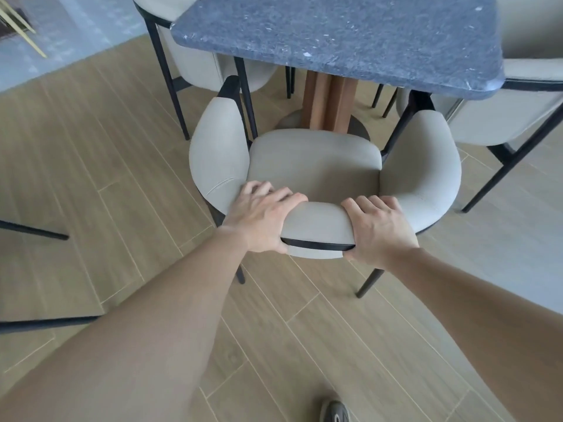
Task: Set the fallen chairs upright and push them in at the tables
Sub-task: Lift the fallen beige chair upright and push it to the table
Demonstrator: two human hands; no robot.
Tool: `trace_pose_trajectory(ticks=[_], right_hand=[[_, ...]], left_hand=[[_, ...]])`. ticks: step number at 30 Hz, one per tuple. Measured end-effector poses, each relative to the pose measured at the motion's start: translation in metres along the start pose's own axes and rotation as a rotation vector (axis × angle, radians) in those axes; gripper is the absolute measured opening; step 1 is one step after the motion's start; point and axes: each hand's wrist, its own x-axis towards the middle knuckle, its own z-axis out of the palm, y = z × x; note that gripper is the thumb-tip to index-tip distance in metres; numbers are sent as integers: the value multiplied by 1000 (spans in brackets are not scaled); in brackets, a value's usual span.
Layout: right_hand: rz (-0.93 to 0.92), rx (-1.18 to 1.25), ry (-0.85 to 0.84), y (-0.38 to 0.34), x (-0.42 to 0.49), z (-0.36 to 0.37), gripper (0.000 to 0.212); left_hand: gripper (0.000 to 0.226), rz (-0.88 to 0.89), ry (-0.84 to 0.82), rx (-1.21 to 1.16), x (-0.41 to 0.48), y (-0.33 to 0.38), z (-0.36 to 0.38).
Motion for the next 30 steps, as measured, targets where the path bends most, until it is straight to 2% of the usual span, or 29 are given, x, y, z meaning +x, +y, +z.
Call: trace_pose_trajectory(ticks=[6,16,23,27,30], right_hand=[[36,44,24,-3,49,-2,74],[88,21,-69,-13,96,-10,78],[118,19,-67,-20,104,-10,83],[157,29,-90,-28,107,-12,78],[176,46,-108,-31,108,-13,77]], left_hand=[[100,29,-5,22,43,-44,-9],[98,99,-16,37,78,-91,-13],[97,201,-42,42,86,-109,-12],[94,293,-28,74,95,-121,-13],[95,344,-79,57,103,-131,-19]])
